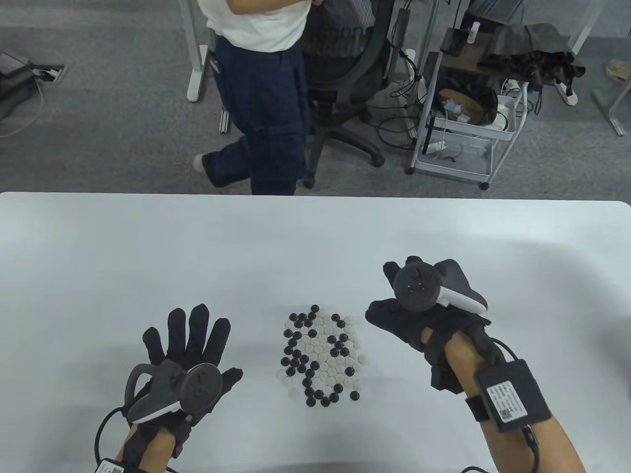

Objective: Go stone sorting task

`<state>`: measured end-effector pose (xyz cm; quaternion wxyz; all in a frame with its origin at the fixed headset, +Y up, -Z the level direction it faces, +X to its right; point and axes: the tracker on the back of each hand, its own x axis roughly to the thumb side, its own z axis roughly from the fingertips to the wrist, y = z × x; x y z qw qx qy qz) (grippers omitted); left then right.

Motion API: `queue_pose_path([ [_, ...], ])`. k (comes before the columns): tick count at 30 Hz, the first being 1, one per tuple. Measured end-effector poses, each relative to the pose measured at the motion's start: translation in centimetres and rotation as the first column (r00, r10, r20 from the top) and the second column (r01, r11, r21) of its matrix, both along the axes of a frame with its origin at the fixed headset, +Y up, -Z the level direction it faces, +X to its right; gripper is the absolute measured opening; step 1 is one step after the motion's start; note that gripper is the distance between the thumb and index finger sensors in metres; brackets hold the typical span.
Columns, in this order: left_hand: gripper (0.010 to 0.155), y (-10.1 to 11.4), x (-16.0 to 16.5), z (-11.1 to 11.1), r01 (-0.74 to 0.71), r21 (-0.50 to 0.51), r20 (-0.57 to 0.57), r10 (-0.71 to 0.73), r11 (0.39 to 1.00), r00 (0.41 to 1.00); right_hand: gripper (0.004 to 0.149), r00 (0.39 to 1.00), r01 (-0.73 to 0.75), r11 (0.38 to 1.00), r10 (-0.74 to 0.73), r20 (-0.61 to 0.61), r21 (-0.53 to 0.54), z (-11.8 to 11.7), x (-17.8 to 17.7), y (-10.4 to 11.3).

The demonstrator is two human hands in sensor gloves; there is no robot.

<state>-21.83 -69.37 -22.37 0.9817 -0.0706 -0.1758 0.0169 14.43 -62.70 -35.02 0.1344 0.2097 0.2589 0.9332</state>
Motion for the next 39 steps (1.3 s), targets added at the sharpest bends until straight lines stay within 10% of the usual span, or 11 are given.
queue_pose_path([
  [7,0.078,0.0,0.0,-0.2,0.002,-0.013,0.022,-0.002,1.0,1.0,0.07,0.993,-0.062,0.977,0.081,0.089,-0.202,-4.9,-2.2,-8.5],
  [15,0.078,-0.3,-0.4,-0.8,-0.001,-0.039,0.022,0.002,0.999,1.0,0.068,0.993,-0.033,0.961,0.063,0.103,-0.275,-6.7,-3.0,-12.6],
  [24,0.078,-0.3,-0.5,-0.9,-0.018,-0.033,0.021,0.019,0.999,1.0,0.065,0.967,-0.159,0.961,0.198,0.16,-0.227,-7.2,2.3,-12.7],
  [36,0.078,-0.4,-0.6,-1.0,-0.013,-0.043,0.004,0.013,0.999,1.0,0.073,0.724,-0.313,0.88,0.465,0.51,-0.358,-6.5,15.6,-12.1],
  [39,0.078,-0.4,-0.6,-1.0,-0.012,-0.045,0.003,0.012,0.999,1.0,0.073,0.751,-0.297,0.898,0.43,0.501,-0.325,-6.3,15.1,-11.3],
])
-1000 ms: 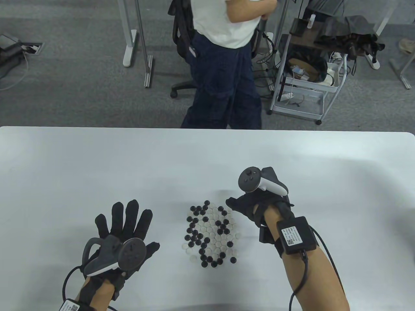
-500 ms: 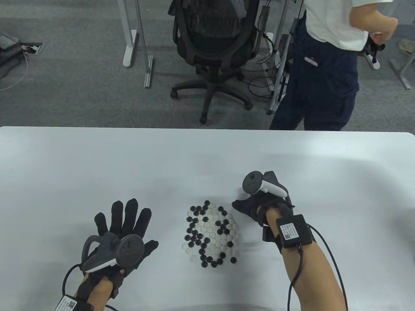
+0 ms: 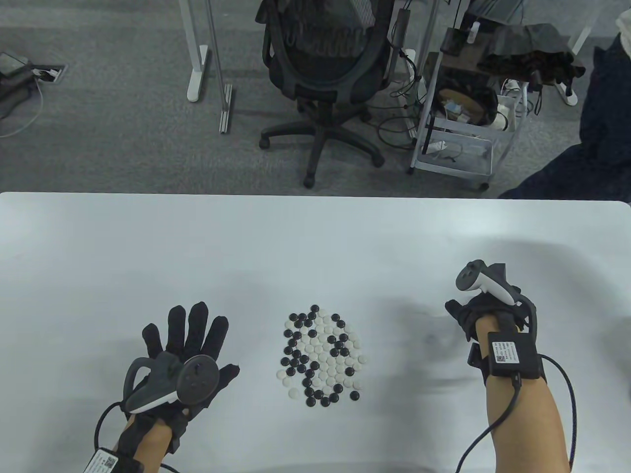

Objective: Go stone sorting task

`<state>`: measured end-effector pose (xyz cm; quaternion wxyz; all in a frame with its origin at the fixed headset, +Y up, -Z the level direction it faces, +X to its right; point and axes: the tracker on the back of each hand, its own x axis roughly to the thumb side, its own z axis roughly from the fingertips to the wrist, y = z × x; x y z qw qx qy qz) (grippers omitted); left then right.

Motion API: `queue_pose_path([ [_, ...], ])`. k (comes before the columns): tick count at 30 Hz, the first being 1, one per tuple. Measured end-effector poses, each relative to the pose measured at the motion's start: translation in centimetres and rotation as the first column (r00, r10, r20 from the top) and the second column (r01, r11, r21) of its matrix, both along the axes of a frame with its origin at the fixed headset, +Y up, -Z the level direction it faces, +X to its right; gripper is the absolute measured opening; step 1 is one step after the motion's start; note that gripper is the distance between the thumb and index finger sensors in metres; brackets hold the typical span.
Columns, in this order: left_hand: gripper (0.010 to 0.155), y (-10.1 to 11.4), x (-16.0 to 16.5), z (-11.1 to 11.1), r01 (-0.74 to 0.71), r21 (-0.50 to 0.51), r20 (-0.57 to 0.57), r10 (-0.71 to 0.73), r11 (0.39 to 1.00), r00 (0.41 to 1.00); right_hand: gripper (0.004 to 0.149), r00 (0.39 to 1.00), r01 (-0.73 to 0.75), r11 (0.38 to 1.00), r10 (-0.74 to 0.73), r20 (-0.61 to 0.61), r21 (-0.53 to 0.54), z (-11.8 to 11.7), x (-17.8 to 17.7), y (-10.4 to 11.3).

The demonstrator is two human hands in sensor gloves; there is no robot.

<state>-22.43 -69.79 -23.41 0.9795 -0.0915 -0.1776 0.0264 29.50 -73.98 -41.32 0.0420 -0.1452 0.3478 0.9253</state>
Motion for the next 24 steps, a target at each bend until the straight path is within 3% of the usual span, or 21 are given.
queue_pose_path([
  [2,0.078,0.0,0.0,0.0,-0.002,0.002,-0.001,0.002,1.0,1.0,0.07,0.998,0.056,0.998,-0.054,-0.045,0.04,0.0,-1.4,0.8],
  [4,0.078,0.0,0.0,0.0,-0.004,0.004,-0.002,0.004,1.0,1.0,0.068,0.965,0.222,0.974,-0.213,-0.152,0.051,0.1,-4.1,1.8],
  [5,0.078,0.0,-0.1,0.0,-0.004,0.005,-0.002,0.004,1.0,1.0,0.067,0.929,0.32,0.947,-0.311,-0.2,0.016,0.2,-5.8,2.0],
  [7,0.078,0.1,-0.1,0.1,-0.007,0.008,0.0,0.007,1.0,1.0,0.067,0.884,0.373,0.924,-0.38,-0.272,-0.081,0.7,-8.7,2.1],
  [10,0.078,0.1,0.0,0.1,-0.003,0.011,0.004,0.003,1.0,1.0,0.066,0.853,0.341,0.932,-0.362,-0.376,-0.125,1.2,-12.4,1.3],
  [14,0.078,0.1,0.1,0.2,-0.001,0.017,0.008,0.001,1.0,1.0,0.065,0.819,0.352,0.915,-0.403,-0.408,-0.196,1.7,-15.1,-0.2],
  [20,0.078,0.1,-0.1,0.2,-0.012,0.022,0.004,0.012,1.0,1.0,0.064,0.777,0.409,0.888,-0.46,-0.431,-0.21,1.9,-16.8,-1.1],
  [24,0.078,-0.1,-0.1,0.1,-0.001,0.014,0.001,0.001,1.0,1.0,0.064,0.79,0.367,0.903,-0.429,-0.439,-0.222,2.0,-17.0,-1.8],
])
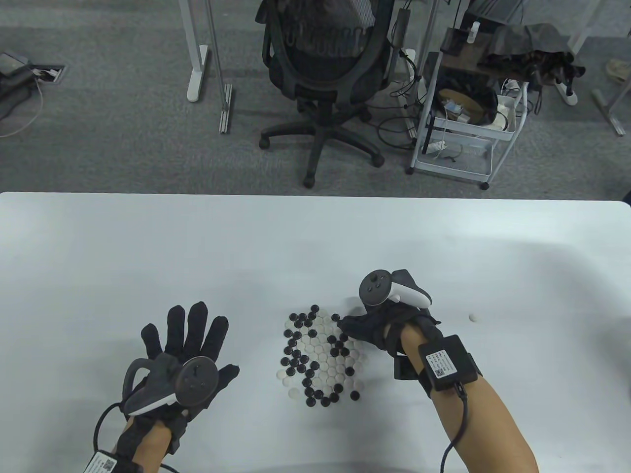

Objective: Go stone sorting task

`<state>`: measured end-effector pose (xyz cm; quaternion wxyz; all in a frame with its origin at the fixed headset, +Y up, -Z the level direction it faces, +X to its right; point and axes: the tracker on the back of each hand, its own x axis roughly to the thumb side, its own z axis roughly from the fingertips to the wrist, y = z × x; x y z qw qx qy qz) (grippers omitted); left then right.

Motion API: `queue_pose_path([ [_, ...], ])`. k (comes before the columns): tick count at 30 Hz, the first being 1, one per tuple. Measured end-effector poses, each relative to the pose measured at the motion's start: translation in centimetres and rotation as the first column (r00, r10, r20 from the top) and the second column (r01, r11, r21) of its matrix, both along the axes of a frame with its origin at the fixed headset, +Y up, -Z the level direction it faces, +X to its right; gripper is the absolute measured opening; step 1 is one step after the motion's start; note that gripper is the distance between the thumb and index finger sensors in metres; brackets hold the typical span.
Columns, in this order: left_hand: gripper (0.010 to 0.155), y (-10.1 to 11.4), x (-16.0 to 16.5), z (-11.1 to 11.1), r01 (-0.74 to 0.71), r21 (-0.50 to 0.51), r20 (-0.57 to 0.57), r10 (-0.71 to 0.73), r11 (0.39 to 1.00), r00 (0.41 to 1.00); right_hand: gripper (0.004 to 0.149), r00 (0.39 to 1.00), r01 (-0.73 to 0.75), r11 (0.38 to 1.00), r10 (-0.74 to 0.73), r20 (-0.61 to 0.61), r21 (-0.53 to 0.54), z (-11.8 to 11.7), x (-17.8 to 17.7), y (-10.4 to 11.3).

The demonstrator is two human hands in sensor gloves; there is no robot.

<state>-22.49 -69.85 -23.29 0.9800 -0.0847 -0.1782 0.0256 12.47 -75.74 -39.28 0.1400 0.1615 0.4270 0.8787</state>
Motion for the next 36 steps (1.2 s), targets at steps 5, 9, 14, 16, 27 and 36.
queue_pose_path([
  [5,0.078,0.0,0.1,0.0,0.004,0.003,0.002,-0.004,1.0,1.0,0.063,0.997,-0.068,0.997,0.067,0.028,0.029,-0.5,1.4,0.0],
  [9,0.078,-0.1,0.0,0.0,0.003,-0.003,-0.002,-0.003,1.0,1.0,0.065,0.978,-0.151,0.988,0.143,0.151,0.041,-2.2,5.1,0.5],
  [14,0.078,-0.1,-0.1,0.0,0.001,-0.008,-0.006,-0.001,1.0,1.0,0.067,0.913,-0.262,0.965,0.24,0.331,0.023,-3.4,11.3,1.0],
  [16,0.078,-0.1,-0.1,-0.1,0.001,-0.006,-0.007,-0.001,1.0,1.0,0.067,0.893,-0.281,0.96,0.259,0.367,0.005,-3.4,12.9,1.0],
  [27,0.078,-0.1,-0.1,-0.1,0.002,-0.005,-0.003,-0.002,1.0,1.0,0.069,0.807,-0.309,0.951,0.273,0.523,-0.019,-2.6,18.2,1.0],
  [36,0.078,-0.1,-0.1,-0.2,-0.001,-0.007,-0.008,0.001,1.0,1.0,0.07,0.843,-0.212,0.976,0.154,0.516,0.056,-2.6,17.0,2.5],
])
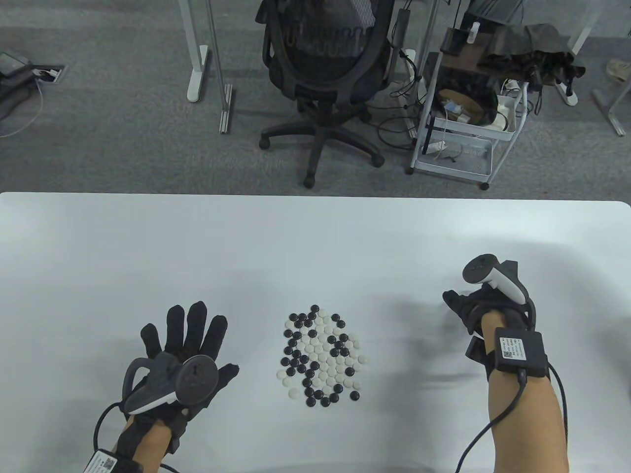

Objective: Go stone sorting task

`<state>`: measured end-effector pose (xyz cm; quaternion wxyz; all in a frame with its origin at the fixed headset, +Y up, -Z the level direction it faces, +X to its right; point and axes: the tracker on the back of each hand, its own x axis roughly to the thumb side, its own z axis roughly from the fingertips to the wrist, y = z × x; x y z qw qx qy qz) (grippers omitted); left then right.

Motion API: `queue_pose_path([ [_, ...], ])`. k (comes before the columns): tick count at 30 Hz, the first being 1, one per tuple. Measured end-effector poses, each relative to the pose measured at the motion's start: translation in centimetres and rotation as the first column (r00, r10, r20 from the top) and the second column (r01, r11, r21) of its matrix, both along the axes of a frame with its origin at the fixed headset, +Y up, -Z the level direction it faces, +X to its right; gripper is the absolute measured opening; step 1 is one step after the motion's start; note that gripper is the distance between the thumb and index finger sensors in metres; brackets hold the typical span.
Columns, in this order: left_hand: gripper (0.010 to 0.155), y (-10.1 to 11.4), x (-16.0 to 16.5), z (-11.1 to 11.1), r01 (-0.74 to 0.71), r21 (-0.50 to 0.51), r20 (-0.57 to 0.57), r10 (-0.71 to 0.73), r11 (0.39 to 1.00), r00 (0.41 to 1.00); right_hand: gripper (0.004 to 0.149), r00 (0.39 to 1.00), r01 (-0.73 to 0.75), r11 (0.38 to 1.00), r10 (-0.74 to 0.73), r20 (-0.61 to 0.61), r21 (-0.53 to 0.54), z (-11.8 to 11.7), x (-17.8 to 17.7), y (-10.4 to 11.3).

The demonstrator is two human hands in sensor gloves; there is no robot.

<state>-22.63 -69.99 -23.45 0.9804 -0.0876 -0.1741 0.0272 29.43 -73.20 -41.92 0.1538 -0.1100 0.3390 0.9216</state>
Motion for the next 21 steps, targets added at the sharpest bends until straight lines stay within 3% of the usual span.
queue_pose_path([
  [5,0.078,-0.1,0.1,0.0,0.01,-0.008,-0.001,-0.01,1.0,1.0,0.07,0.947,0.107,0.992,-0.123,-0.296,-0.071,0.9,-7.2,0.9],
  [9,0.078,-0.1,0.1,0.0,0.014,-0.006,-0.001,-0.014,1.0,1.0,0.068,0.882,0.141,0.981,-0.185,-0.433,-0.132,2.1,-12.3,0.5],
  [14,0.078,0.2,0.1,0.1,0.007,0.004,-0.001,-0.007,1.0,1.0,0.066,0.833,0.147,0.974,-0.217,-0.509,-0.174,2.9,-16.2,-1.1],
  [21,0.078,0.3,0.0,0.2,-0.004,0.011,0.0,0.004,1.0,1.0,0.064,0.831,0.128,0.978,-0.197,-0.52,-0.166,2.9,-16.3,-2.4],
])
